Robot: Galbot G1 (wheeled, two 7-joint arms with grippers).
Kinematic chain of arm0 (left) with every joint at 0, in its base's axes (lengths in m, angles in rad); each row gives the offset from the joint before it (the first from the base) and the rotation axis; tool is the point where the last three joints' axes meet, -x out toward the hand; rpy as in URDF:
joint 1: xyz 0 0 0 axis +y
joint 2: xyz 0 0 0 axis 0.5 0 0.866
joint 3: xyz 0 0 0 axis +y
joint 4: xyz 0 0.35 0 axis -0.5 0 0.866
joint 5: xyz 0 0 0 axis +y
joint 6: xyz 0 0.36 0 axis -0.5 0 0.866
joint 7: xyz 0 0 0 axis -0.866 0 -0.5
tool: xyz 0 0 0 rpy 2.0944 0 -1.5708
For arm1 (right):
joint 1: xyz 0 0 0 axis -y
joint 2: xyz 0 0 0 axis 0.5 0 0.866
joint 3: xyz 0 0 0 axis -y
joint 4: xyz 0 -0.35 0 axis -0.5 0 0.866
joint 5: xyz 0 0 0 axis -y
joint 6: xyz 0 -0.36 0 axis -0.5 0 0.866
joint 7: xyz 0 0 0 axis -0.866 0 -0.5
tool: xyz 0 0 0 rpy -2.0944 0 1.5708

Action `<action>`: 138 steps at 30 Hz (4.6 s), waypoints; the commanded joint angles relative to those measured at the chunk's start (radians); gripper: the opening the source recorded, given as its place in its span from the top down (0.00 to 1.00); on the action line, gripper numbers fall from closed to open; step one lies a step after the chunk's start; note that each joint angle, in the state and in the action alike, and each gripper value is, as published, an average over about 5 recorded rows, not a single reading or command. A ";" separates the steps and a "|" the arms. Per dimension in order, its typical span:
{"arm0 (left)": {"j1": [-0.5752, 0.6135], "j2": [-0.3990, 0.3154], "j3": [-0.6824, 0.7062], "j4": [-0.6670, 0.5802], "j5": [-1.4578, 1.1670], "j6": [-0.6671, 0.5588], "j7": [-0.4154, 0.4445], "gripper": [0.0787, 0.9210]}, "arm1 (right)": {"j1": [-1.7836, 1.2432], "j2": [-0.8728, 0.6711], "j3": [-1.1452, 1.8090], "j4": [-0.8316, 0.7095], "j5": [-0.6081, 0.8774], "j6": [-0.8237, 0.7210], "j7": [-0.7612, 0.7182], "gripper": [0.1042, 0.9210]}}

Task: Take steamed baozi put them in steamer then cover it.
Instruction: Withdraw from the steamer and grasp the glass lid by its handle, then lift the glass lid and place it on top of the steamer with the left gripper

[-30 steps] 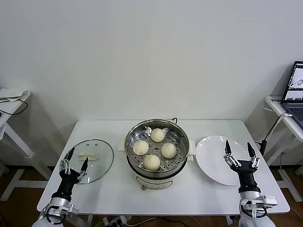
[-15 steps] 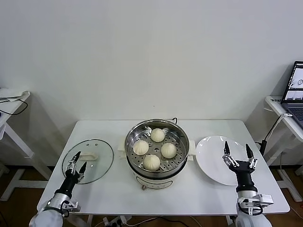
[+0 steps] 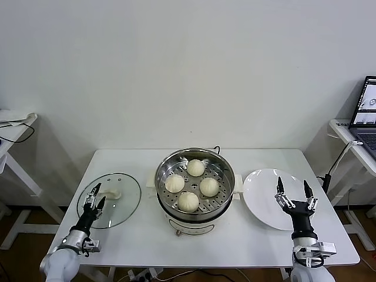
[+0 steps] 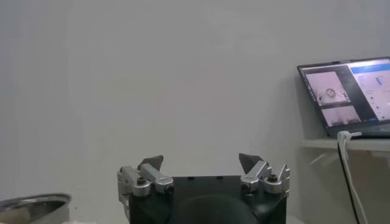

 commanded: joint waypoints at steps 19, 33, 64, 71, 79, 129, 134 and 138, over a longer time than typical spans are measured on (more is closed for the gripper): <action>-0.143 -0.021 0.031 0.142 0.073 0.033 -0.009 0.12 | -0.004 0.001 -0.001 -0.021 -0.021 0.022 -0.007 0.12; -0.150 -0.028 0.035 0.166 0.079 0.040 -0.018 0.31 | -0.005 0.001 -0.009 -0.038 -0.032 0.034 -0.010 0.12; 0.101 0.099 0.019 -0.561 -0.212 0.329 0.203 0.87 | 0.021 -0.014 -0.024 -0.045 -0.022 0.031 -0.006 0.12; 0.083 0.173 0.149 -0.782 -0.251 0.591 0.345 0.87 | 0.028 -0.016 -0.026 -0.047 -0.017 0.031 -0.008 0.12; 0.008 0.239 0.394 -0.825 -0.224 0.760 0.452 0.87 | 0.026 -0.008 -0.018 -0.053 -0.019 0.034 -0.009 0.12; -0.334 -0.073 0.971 -0.496 0.121 0.989 0.574 0.87 | 0.015 0.063 0.010 -0.095 -0.086 0.046 -0.008 0.12; -0.327 -0.094 0.968 -0.486 0.126 0.989 0.566 0.87 | 0.016 0.063 0.009 -0.100 -0.090 0.048 -0.008 0.12; -0.317 -0.111 0.966 -0.477 0.137 0.986 0.561 0.87 | 0.017 0.062 0.009 -0.103 -0.091 0.048 -0.009 0.12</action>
